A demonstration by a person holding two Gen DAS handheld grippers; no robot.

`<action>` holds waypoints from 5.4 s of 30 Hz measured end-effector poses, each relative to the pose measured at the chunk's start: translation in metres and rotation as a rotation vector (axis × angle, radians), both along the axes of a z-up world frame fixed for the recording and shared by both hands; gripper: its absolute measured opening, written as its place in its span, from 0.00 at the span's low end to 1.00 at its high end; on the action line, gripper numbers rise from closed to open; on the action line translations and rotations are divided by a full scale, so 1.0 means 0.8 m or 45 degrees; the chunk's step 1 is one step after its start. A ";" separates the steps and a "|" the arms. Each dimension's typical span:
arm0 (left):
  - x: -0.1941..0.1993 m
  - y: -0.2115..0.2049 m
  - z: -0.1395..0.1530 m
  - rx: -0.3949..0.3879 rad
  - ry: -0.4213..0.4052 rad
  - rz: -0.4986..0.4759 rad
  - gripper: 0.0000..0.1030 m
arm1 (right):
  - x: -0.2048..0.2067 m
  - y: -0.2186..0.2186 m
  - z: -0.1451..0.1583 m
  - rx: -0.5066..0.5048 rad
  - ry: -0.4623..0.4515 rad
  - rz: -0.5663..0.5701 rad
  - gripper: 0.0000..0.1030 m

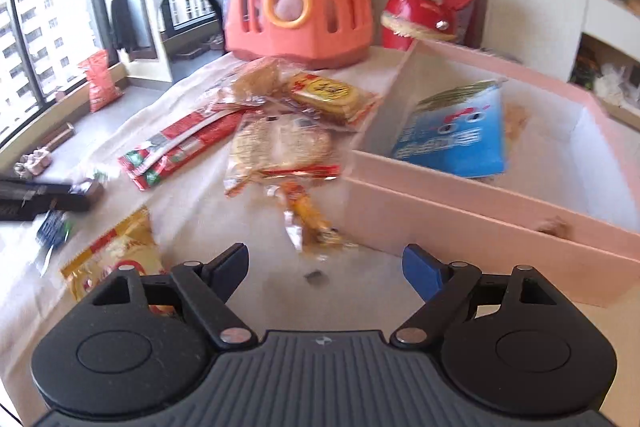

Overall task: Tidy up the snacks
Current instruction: 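Grasp the yellow panda chip bag with the right tool, then carry the yellow chip bag with the right tool over the pink box, then release the yellow chip bag into the pink box with the right tool, then move the right tool to the round cracker bag and close on it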

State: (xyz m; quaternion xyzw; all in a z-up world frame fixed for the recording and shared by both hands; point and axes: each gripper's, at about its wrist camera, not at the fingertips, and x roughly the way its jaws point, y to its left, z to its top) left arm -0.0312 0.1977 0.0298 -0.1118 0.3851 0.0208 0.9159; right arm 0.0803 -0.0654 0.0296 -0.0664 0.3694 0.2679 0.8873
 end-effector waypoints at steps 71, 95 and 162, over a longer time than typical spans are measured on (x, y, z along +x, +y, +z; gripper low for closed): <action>0.011 -0.190 -0.016 0.150 -0.021 -0.384 0.41 | -0.114 -0.091 0.005 -0.087 -0.048 0.065 0.68; 0.212 -0.300 0.104 -0.185 -0.300 -0.494 0.41 | 0.000 -0.207 0.181 0.103 -0.293 -0.317 0.43; 0.118 -0.019 -0.027 -0.462 -0.075 -0.084 0.28 | 0.002 0.021 0.004 0.119 0.020 -0.185 0.55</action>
